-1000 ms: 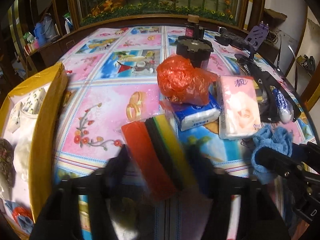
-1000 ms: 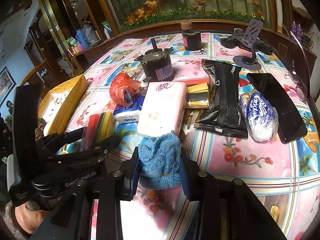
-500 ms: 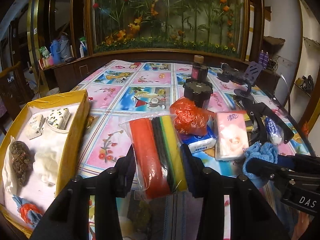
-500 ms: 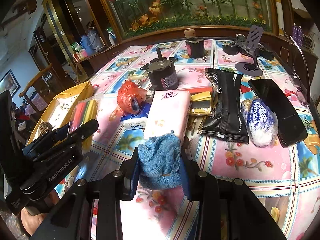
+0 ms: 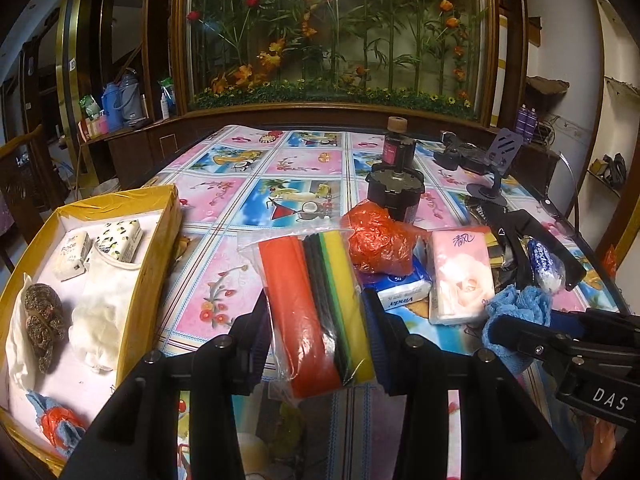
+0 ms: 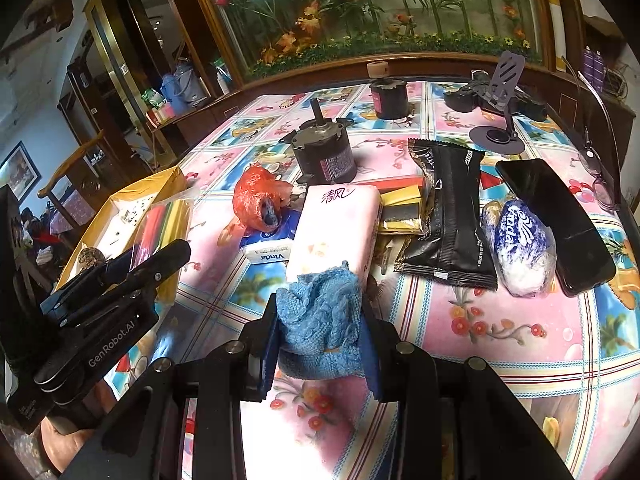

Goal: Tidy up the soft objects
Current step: 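Carry the sponge pack with the left tool while the right tool carries the blue knit cloth to the box, then open both tools over the box to drop the sponge pack and knit cloth, then grasp the red plastic bag with the left tool while the right tool grasps the pink tissue pack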

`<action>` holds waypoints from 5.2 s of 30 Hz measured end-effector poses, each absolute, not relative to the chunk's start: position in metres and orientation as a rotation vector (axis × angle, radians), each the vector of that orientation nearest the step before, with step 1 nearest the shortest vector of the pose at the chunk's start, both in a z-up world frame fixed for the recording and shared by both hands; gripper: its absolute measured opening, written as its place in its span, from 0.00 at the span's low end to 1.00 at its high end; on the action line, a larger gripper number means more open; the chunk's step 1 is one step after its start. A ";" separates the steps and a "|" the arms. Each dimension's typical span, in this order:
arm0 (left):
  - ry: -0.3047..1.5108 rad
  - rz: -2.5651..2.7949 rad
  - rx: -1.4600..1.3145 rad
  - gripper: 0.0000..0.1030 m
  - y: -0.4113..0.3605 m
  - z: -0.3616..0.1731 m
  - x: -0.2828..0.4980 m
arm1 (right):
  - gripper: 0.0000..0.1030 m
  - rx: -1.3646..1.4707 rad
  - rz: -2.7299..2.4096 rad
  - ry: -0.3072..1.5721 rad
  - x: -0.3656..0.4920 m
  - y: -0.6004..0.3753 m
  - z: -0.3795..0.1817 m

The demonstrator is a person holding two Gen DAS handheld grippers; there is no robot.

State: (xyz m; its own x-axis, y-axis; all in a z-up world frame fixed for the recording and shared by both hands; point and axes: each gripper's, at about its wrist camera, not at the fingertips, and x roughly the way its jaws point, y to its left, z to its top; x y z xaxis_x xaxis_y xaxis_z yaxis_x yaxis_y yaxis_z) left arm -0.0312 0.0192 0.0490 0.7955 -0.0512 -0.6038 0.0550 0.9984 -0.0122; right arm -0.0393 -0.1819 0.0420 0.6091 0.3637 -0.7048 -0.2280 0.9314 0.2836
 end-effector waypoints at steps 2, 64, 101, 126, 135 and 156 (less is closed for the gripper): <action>0.649 -0.058 0.004 0.40 0.019 0.049 -0.031 | 0.37 0.172 0.346 0.844 -0.039 -0.182 0.043; 0.799 0.183 -0.538 0.41 0.330 0.052 -0.016 | 0.37 -0.043 0.570 0.966 0.069 0.146 0.042; 0.775 -0.067 -0.373 0.67 0.184 0.082 -0.036 | 0.52 0.243 0.544 0.831 0.041 -0.032 0.078; 0.873 -0.186 -0.287 0.68 0.116 0.064 -0.012 | 0.56 0.286 0.396 0.779 0.025 -0.153 0.080; 0.962 -0.051 -0.141 0.71 0.072 0.050 0.046 | 0.56 0.375 0.262 0.848 0.022 -0.204 0.063; 0.862 -0.011 -0.142 0.40 0.067 0.020 0.040 | 0.56 0.272 0.261 0.939 0.022 -0.177 0.039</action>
State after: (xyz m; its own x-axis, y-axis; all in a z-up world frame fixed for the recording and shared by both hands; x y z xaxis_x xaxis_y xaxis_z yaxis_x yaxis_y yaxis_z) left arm 0.0399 0.0665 0.0201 0.6517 -0.0673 -0.7555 -0.0474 0.9905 -0.1292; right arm 0.0215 -0.1773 0.0389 0.5643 0.3357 -0.7542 -0.1018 0.9349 0.3400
